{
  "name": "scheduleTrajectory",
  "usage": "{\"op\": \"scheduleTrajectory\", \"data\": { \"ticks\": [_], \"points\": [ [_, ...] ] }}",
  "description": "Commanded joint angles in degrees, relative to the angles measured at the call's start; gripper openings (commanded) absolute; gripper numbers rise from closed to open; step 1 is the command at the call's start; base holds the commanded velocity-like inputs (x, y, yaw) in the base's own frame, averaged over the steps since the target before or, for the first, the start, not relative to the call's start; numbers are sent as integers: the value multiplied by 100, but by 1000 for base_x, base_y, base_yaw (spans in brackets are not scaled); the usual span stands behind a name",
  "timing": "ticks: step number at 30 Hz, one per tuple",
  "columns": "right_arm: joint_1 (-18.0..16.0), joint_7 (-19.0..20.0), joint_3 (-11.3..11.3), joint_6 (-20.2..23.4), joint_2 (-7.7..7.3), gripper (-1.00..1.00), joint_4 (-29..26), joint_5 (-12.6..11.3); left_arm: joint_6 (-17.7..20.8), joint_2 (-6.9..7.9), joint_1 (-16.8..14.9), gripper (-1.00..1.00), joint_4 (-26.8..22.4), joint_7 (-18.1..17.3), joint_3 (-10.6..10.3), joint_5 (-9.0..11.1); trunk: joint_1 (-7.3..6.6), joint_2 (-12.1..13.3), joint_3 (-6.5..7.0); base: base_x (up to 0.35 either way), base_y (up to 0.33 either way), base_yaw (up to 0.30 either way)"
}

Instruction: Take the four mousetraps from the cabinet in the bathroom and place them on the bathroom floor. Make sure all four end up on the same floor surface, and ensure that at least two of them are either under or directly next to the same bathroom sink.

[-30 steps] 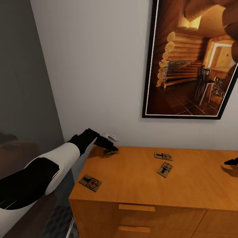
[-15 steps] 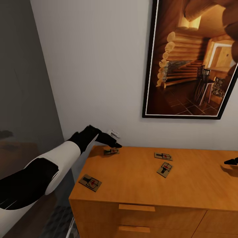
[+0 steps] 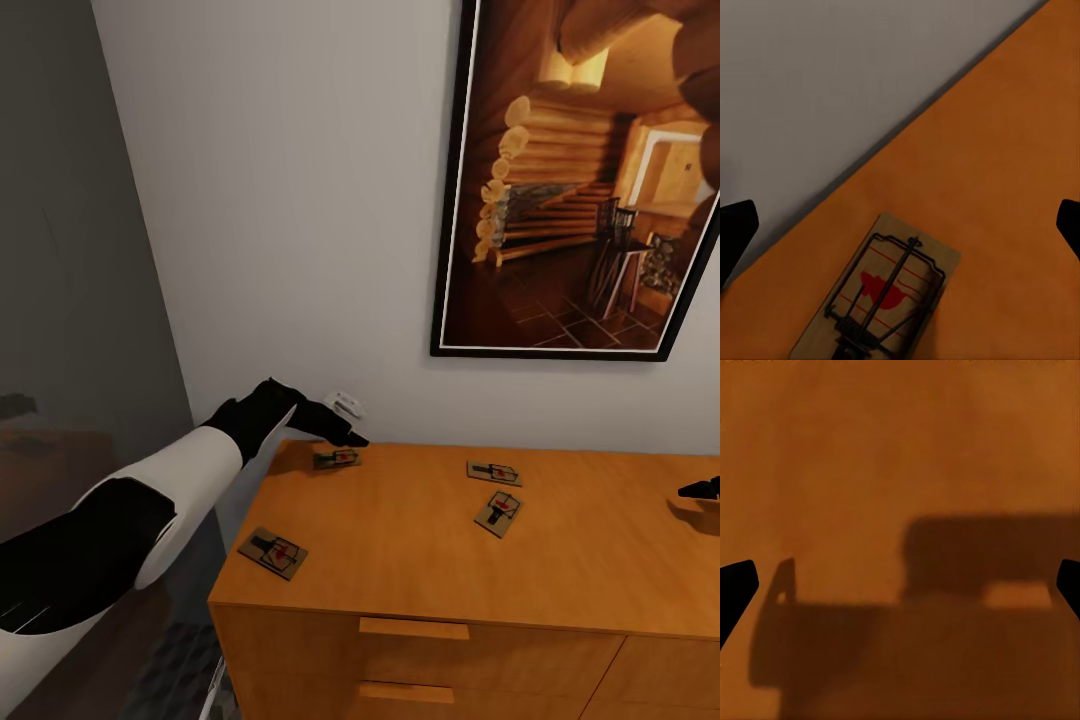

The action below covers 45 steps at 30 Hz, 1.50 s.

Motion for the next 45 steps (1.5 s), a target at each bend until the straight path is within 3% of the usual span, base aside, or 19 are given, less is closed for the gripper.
{"op": "scheduleTrajectory", "data": {
  "ticks": [1,24,38,45],
  "points": [
    [-4,37,-20,17,-1,100,-6,58,28,5,-3,100,-2,-25,8,-20,0,-4,-7,0,0,0],
    [-4,49,-20,17,-9,100,2,50,-280,110,-3,100,319,-351,8,-15,0,-4,-7,0,0,0],
    [-4,50,-20,17,-9,100,3,49,-307,126,-3,100,397,-384,8,-30,0,-4,-7,0,0,0],
    [-4,50,-20,17,-13,100,3,49,-352,216,-3,100,405,-386,8,-33,0,-4,-7,0,0,0]
  ]
}}
